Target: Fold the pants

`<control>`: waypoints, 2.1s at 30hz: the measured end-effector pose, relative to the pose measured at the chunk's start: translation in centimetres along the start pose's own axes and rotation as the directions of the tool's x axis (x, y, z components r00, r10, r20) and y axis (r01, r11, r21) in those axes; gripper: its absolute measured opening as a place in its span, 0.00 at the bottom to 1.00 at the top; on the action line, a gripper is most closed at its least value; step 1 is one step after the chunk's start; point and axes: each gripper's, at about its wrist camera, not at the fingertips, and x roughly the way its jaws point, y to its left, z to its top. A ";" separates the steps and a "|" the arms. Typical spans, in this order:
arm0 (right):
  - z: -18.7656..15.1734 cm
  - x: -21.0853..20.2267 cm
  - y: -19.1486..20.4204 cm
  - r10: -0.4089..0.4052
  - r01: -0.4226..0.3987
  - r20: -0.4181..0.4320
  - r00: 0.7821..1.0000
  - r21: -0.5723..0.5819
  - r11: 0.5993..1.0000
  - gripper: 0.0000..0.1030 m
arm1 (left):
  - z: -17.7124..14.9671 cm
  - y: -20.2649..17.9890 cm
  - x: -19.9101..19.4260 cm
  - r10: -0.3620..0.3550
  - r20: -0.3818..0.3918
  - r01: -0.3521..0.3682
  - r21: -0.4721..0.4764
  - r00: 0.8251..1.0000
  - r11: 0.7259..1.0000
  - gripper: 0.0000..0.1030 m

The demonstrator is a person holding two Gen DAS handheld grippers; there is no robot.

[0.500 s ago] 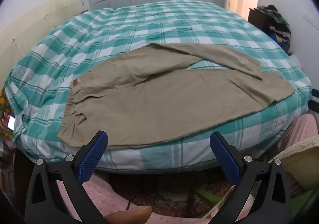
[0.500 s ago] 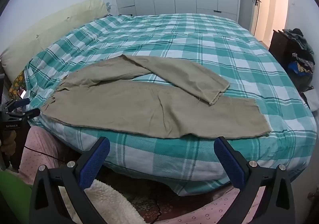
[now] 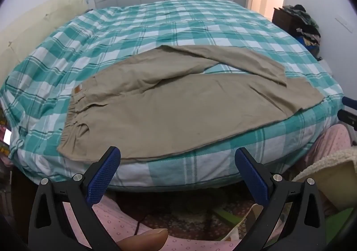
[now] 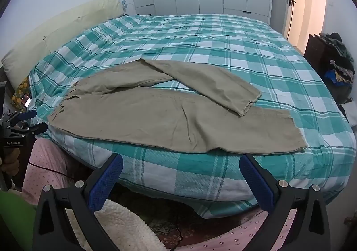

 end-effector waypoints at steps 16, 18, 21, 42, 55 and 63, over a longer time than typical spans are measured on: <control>-0.7 0.3 -1.0 0.018 -0.018 0.005 1.000 0.010 1.000 1.00 | -0.2 -0.3 0.0 -0.009 0.001 0.009 0.004 1.000 1.000 0.99; -0.7 0.3 -1.0 0.020 -0.020 0.003 1.000 0.010 1.000 1.00 | -0.3 -0.3 0.0 -0.008 -0.002 0.008 0.007 1.000 1.000 0.99; -0.7 0.4 -0.9 0.022 -0.022 0.003 1.000 0.011 1.000 1.00 | -0.3 -0.4 0.0 -0.010 0.000 0.010 0.011 1.000 1.000 0.99; -0.5 0.3 -0.7 0.034 -0.034 0.012 0.999 0.012 0.999 1.00 | -0.1 -0.6 -0.6 -0.016 0.022 0.015 0.019 1.000 1.000 0.99; -1.0 -0.1 -1.2 0.028 -0.029 0.024 0.999 0.036 0.999 1.00 | -0.1 -0.9 -0.1 -0.005 0.002 0.005 0.017 1.000 1.000 0.99; -0.9 0.3 -1.6 0.034 -0.035 0.019 0.999 0.040 0.999 1.00 | -0.1 -0.9 0.5 0.018 -0.022 -0.018 0.024 1.000 1.000 0.99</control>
